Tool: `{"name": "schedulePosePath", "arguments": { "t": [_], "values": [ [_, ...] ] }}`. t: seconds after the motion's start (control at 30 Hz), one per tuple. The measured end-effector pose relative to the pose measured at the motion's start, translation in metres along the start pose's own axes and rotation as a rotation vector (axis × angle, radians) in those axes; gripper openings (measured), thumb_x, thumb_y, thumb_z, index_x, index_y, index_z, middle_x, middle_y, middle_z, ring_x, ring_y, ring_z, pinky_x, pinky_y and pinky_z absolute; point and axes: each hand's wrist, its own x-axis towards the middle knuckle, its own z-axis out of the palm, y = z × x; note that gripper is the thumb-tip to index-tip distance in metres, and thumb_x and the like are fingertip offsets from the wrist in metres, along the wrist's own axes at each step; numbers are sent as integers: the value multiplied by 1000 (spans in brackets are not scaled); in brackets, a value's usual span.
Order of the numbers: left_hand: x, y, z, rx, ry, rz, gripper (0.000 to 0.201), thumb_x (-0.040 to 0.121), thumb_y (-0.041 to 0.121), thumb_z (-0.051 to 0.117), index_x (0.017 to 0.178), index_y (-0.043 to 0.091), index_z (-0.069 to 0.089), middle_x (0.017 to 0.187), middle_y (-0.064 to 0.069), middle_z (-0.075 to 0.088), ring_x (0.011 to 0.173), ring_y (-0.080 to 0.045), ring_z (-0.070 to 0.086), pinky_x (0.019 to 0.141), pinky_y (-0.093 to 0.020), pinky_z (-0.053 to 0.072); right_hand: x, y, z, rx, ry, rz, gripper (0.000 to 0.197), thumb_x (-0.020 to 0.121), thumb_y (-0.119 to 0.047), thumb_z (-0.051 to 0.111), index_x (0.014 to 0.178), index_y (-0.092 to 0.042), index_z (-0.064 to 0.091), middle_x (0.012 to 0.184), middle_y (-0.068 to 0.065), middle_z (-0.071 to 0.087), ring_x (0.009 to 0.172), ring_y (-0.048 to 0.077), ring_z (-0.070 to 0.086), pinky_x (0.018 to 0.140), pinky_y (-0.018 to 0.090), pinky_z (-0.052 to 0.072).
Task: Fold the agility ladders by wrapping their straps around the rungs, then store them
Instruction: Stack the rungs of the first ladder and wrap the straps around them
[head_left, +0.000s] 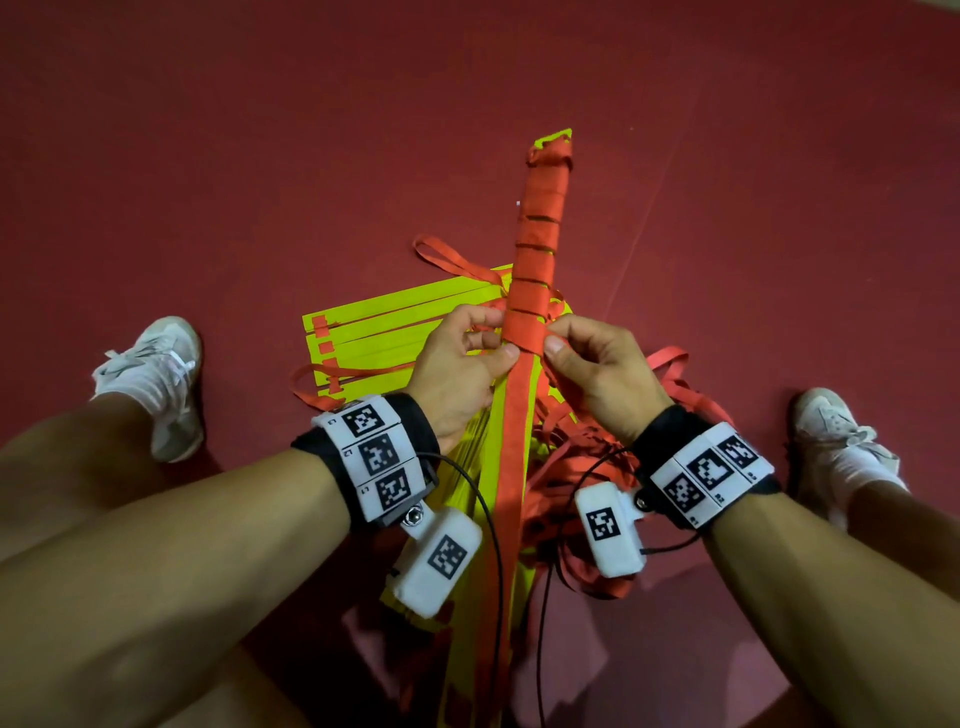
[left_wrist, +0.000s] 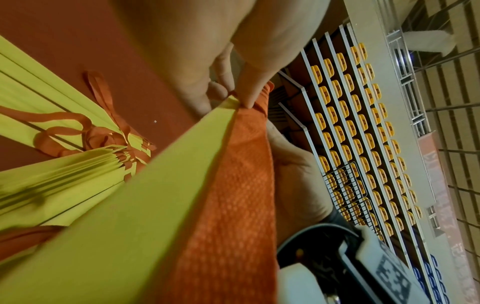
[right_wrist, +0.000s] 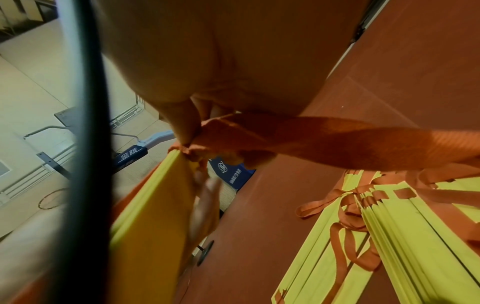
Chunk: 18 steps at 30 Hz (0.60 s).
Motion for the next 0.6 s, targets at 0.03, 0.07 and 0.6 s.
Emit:
{"name": "schedulePosePath", "arguments": {
  "t": [0.03,0.07,0.6],
  "values": [
    [-2,0,0,9,-22,-17,24,97,-3,58,105,19,61,87,-3,60,82,-27,59,77,-45,49,0,-2,1,9,-5,-1,20,98,-22,54,80,-14,60,62,-4,52,49,0,40,49,14,32],
    [-4,1,0,21,-49,-35,23,99,-1,57,108,19,63,83,-1,63,82,-27,63,76,-45,54,-1,-3,1,10,-10,-1,22,100,-19,53,79,-14,59,63,2,54,48,0,41,49,14,33],
    [-4,-10,-1,156,-77,85,37,93,-9,57,98,22,75,89,-6,73,82,-16,68,83,-37,56,2,1,0,-201,-4,82,17,93,-36,57,88,-21,65,69,-7,58,60,11,48,58,32,39]
  ]
}}
